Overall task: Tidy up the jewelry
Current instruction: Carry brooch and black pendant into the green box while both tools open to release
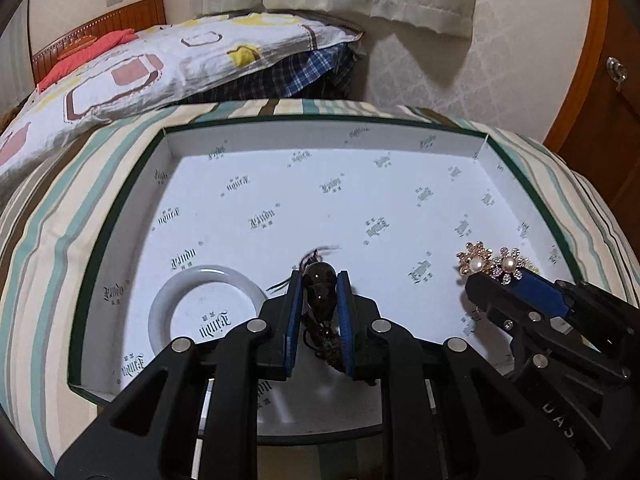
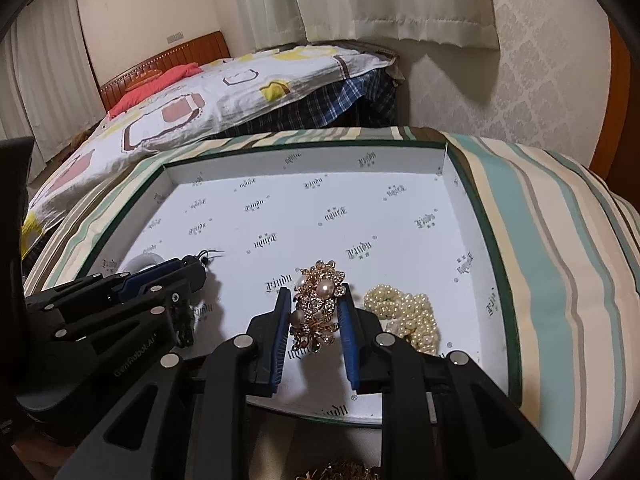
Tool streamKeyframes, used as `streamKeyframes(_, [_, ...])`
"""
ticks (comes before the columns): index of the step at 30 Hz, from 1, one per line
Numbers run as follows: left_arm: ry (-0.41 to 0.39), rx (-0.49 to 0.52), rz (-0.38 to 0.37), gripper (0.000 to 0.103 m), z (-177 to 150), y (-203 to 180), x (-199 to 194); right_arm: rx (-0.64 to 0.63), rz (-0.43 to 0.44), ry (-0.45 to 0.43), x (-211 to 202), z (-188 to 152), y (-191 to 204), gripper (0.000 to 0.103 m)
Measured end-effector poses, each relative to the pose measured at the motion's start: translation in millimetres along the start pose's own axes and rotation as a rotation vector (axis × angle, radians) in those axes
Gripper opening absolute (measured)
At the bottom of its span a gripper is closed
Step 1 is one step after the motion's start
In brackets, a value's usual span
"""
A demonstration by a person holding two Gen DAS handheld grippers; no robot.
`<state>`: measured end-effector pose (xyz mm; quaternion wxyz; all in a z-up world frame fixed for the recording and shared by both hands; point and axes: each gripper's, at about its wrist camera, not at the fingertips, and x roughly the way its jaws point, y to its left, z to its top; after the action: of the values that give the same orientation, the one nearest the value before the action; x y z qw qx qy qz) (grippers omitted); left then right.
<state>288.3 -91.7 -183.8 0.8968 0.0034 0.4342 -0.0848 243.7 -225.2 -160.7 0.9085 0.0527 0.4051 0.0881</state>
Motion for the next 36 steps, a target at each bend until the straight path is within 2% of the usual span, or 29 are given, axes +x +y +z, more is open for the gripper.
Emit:
streamKeyframes(13, [-0.005, 0.016, 0.011, 0.021, 0, -2, 2, 0.007, 0.004, 0.025, 7, 0, -2, 0.025])
streamKeyframes(15, [-0.005, 0.014, 0.017, 0.036, 0, -1, 2, 0.004, 0.003, 0.02, 6, 0, -1, 0.026])
streamKeyframes(22, [-0.006, 0.003, 0.01, 0.041, 1, 0, 2, 0.001, -0.006, -0.003, 0, 3, -1, 0.027])
streamKeyframes(24, [-0.011, 0.002, 0.008, 0.046, 2, 0, 1, -0.003, -0.014, -0.017, -4, 5, 0, 0.031])
streamKeyframes(30, [-0.03, 0.003, 0.009, 0.055, 3, -2, -5, -0.01, -0.03, -0.035, -10, 5, 0, 0.032])
streamKeyframes(33, [-0.037, -0.005, 0.011, 0.062, 3, -2, -9, -0.008, -0.041, -0.046, -14, 4, -1, 0.042])
streamKeyframes(36, [-0.038, -0.017, 0.008, 0.067, 3, 1, -11, 0.0, -0.048, -0.057, -19, 3, -3, 0.047])
